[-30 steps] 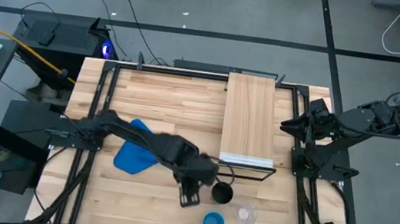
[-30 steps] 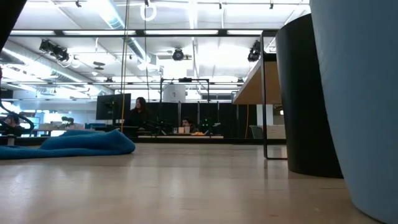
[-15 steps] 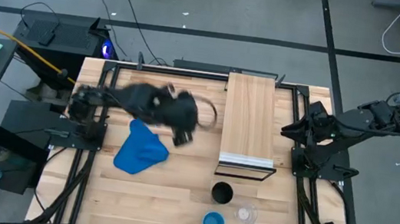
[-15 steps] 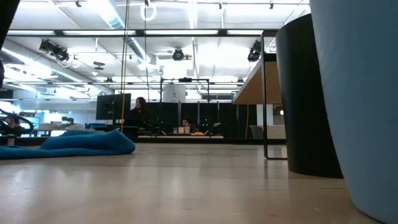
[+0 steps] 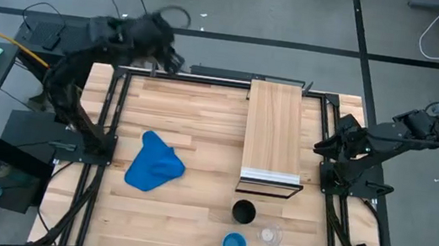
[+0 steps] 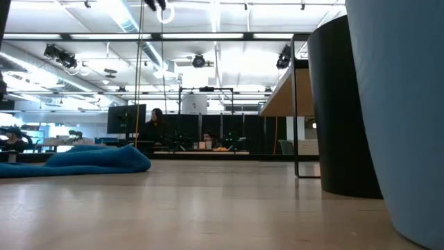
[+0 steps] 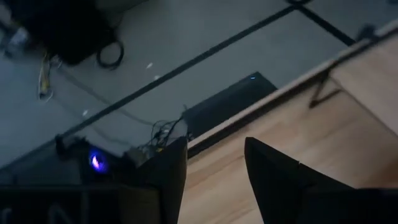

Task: Stack small to large cups/mugs on shelf
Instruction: Put the transparent mug on the shelf

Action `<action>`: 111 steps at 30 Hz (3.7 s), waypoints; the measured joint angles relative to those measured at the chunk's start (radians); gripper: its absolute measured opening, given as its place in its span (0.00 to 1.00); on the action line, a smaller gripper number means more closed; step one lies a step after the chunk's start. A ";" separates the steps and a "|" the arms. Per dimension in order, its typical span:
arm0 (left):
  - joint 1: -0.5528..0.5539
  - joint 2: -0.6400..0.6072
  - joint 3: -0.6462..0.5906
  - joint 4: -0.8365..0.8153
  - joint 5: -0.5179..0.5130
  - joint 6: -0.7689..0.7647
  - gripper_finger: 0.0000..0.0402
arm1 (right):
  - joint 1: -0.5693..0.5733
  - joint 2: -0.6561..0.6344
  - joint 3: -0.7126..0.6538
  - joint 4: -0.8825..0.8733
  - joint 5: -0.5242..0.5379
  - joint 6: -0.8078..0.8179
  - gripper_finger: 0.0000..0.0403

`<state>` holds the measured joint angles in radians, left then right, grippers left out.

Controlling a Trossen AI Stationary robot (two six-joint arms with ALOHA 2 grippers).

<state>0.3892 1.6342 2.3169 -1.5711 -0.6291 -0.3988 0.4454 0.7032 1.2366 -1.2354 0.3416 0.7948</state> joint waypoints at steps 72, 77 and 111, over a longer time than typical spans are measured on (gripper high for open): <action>-0.262 -0.493 -0.060 0.113 -0.231 -0.076 0.27 | 0.000 -0.024 0.000 -0.003 0.028 0.076 0.24; -0.337 -0.625 -0.350 0.365 -0.324 -0.045 0.28 | 0.000 -0.024 0.000 0.021 0.028 0.077 0.24; -0.203 -0.967 -1.966 1.703 0.118 -0.280 0.21 | 0.001 -0.004 0.000 0.057 -0.116 0.157 0.24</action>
<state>0.1859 0.6670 0.3513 0.1321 -0.5111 -0.6789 0.4460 0.6994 1.2366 -1.1787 0.2255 0.9514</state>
